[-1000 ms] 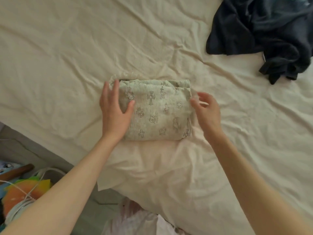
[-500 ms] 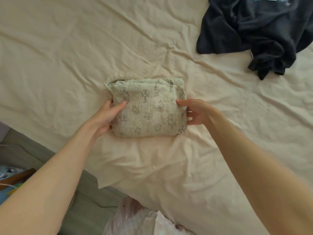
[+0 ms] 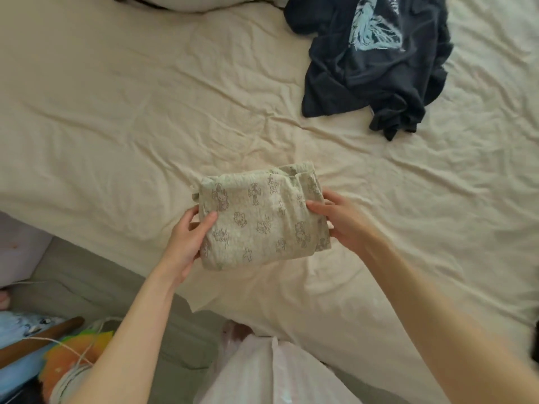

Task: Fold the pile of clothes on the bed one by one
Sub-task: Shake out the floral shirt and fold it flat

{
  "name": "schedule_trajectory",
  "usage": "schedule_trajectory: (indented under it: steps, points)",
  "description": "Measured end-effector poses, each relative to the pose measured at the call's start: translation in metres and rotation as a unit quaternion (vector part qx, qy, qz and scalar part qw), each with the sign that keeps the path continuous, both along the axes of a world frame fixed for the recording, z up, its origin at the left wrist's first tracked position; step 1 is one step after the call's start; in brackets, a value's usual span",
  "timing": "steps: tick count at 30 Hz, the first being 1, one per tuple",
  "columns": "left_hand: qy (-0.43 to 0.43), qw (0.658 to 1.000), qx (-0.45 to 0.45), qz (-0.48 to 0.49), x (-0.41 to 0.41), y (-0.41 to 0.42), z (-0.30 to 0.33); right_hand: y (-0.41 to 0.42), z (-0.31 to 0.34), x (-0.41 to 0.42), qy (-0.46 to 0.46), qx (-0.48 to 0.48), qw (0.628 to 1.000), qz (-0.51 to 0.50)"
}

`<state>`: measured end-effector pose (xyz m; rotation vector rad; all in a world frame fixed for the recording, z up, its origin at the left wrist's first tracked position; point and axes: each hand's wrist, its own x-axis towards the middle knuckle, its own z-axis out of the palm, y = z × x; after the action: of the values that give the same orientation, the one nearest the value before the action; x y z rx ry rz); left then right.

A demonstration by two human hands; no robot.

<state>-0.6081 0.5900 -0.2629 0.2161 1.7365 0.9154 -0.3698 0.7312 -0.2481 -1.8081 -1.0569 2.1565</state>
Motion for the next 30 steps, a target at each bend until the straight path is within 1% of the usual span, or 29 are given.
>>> schedule_trajectory:
  steps: [3,5,10,14,17,20,26,28,30]
  points:
    - [0.009,0.999,0.032,-0.018,0.018,-0.006,0.039,-0.037,0.047,0.022,0.014,0.073,0.994,-0.085]
    - [0.010,0.998,0.050,-0.038,0.033,-0.008,0.060,-0.061,0.072,0.040,0.017,0.104,0.987,-0.119]
    - [-0.014,0.985,0.094,-0.145,0.075,-0.002,0.106,-0.119,0.114,0.094,0.015,0.151,0.960,-0.235]
    - [-0.024,0.966,0.122,-0.226,0.128,0.005,0.143,-0.165,0.150,0.146,0.006,0.184,0.926,-0.329]
    - [-0.033,0.941,0.143,-0.306,0.182,0.004,0.172,-0.199,0.179,0.196,-0.002,0.220,0.892,-0.394]
    - [-0.029,0.901,0.170,-0.397,0.246,-0.003,0.198,-0.241,0.201,0.252,-0.017,0.253,0.847,-0.466]
    - [-0.017,0.830,0.239,-0.504,0.391,-0.055,0.229,-0.346,0.226,0.369,-0.038,0.291,0.767,-0.570]
    - [-0.018,0.818,0.246,-0.520,0.442,-0.082,0.231,-0.380,0.229,0.410,-0.065,0.302,0.751,-0.584]
    - [-0.031,0.816,0.244,-0.523,0.490,-0.113,0.229,-0.413,0.231,0.449,-0.095,0.314,0.738,-0.590]
